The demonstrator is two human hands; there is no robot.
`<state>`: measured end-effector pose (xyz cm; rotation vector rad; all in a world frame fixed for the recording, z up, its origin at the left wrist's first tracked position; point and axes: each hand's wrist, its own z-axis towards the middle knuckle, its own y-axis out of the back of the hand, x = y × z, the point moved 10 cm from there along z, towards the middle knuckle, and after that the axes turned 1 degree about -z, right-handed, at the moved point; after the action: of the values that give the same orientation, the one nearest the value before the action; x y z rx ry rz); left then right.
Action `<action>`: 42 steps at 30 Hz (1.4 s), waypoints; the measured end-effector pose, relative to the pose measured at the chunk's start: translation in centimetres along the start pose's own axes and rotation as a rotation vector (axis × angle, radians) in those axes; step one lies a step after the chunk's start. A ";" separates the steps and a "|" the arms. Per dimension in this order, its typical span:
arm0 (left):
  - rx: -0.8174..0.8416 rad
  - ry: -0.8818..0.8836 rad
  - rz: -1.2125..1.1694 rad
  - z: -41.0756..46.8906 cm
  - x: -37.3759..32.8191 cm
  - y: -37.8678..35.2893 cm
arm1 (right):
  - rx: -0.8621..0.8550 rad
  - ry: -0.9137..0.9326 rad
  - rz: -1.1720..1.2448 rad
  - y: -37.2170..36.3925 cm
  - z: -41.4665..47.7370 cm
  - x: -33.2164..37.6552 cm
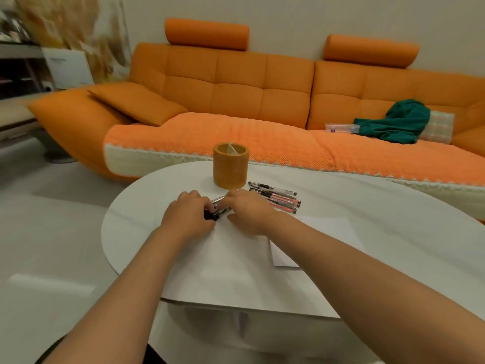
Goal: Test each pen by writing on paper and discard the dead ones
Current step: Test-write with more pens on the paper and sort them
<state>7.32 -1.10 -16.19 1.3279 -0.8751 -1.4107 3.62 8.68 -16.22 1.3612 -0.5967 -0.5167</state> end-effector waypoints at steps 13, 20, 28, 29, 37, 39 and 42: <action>0.070 -0.066 -0.113 -0.7 0.1 -0.3 | -0.036 0.156 -0.096 -0.9 -0.2 1.3; -0.010 -0.088 -0.118 -0.7 -1.1 0.8 | -0.055 0.190 -0.127 0.2 -1.2 0.8; -0.023 -0.088 -0.413 0.1 -4.3 0.4 | -0.240 0.086 -0.088 3.1 -4.6 -2.5; -0.005 -0.102 -0.471 0.2 -5.2 0.0 | -0.235 0.060 -0.082 3.2 -5.2 -3.0; 0.130 -0.224 -0.383 1.4 -11.2 -3.6 | -0.171 -0.113 -0.250 2.2 -9.4 -8.1; 0.112 -0.254 -0.317 2.0 -12.2 -4.2 | -0.162 -0.156 -0.226 1.9 -10.2 -9.2; 0.106 -0.268 -0.264 2.6 -13.0 -5.2 | -0.162 -0.182 -0.181 1.9 -10.5 -10.0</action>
<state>3.00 12.47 -17.03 1.3925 -0.9869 -1.8004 3.14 23.24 -16.43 1.2278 -0.5689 -0.8249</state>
